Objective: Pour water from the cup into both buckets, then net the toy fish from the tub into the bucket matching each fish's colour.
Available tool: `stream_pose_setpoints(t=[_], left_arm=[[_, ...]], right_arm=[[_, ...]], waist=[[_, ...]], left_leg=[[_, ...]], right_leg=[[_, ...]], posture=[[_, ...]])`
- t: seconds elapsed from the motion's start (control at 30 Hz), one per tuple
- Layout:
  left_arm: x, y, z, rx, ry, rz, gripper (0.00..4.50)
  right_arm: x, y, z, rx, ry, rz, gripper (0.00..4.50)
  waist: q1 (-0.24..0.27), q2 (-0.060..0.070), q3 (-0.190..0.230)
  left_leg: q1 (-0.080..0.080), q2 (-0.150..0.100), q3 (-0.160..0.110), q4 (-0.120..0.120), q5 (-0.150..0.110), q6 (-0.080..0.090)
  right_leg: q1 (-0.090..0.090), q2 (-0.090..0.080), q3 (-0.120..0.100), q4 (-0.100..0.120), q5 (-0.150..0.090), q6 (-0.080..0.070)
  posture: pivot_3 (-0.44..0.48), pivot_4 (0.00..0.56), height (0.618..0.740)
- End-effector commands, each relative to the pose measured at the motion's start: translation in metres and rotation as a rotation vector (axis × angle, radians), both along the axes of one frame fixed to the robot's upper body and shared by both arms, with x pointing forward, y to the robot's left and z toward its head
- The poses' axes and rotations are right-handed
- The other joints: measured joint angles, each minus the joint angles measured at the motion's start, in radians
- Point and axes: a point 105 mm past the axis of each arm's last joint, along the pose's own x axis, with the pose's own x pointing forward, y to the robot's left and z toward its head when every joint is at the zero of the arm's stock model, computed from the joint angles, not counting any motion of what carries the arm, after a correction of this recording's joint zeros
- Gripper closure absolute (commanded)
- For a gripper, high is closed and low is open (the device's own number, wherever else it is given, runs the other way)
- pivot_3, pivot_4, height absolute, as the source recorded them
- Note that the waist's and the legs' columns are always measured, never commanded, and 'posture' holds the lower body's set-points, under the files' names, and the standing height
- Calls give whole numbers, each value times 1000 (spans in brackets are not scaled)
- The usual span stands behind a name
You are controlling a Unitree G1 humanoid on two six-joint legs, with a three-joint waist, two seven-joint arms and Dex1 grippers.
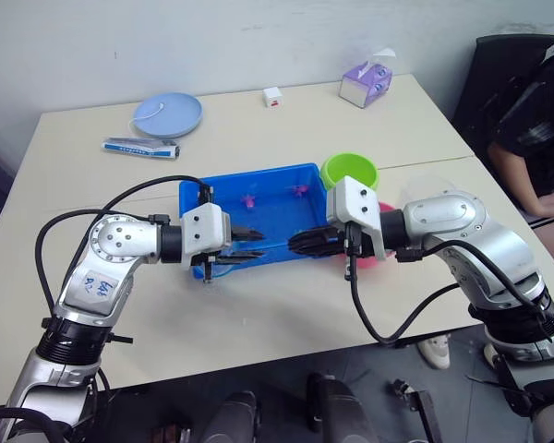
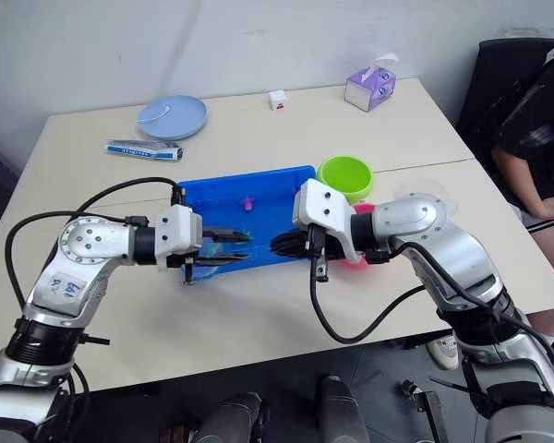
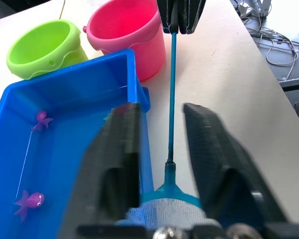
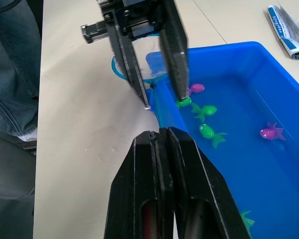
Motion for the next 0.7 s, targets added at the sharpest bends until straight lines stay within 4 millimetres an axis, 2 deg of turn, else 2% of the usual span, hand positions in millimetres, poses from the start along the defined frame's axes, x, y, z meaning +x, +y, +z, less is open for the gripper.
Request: stream_pose_setpoints(t=[0.03,0.27,0.47,0.7], left_arm=[[-1,-2,12,-18,-49,2,1929],[0,-4,26,-86,-68,11,1929],[10,1,53,-197,-107,81,1929],[25,19,88,-379,-94,215,1929]], right_arm=[[-7,5,11,16,-43,36,3743],[-4,4,8,18,-36,25,3743],[4,0,2,18,-24,-3,3743],[6,0,0,21,-17,-9,3743]], waist=[[0,0,0],[0,0,0],[0,0,0],[-1,0,0]], left_leg=[[0,0,0,0,0,0],[0,0,0,1,0,0],[-1,0,0,2,0,0],[-1,0,-1,3,0,0]], right_leg=[[0,0,0,0,0,0],[0,0,0,0,0,0],[0,0,0,1,0,0],[0,0,0,1,0,0]], posture=[[0,150,740],[0,150,740],[0,150,740],[0,150,740]])
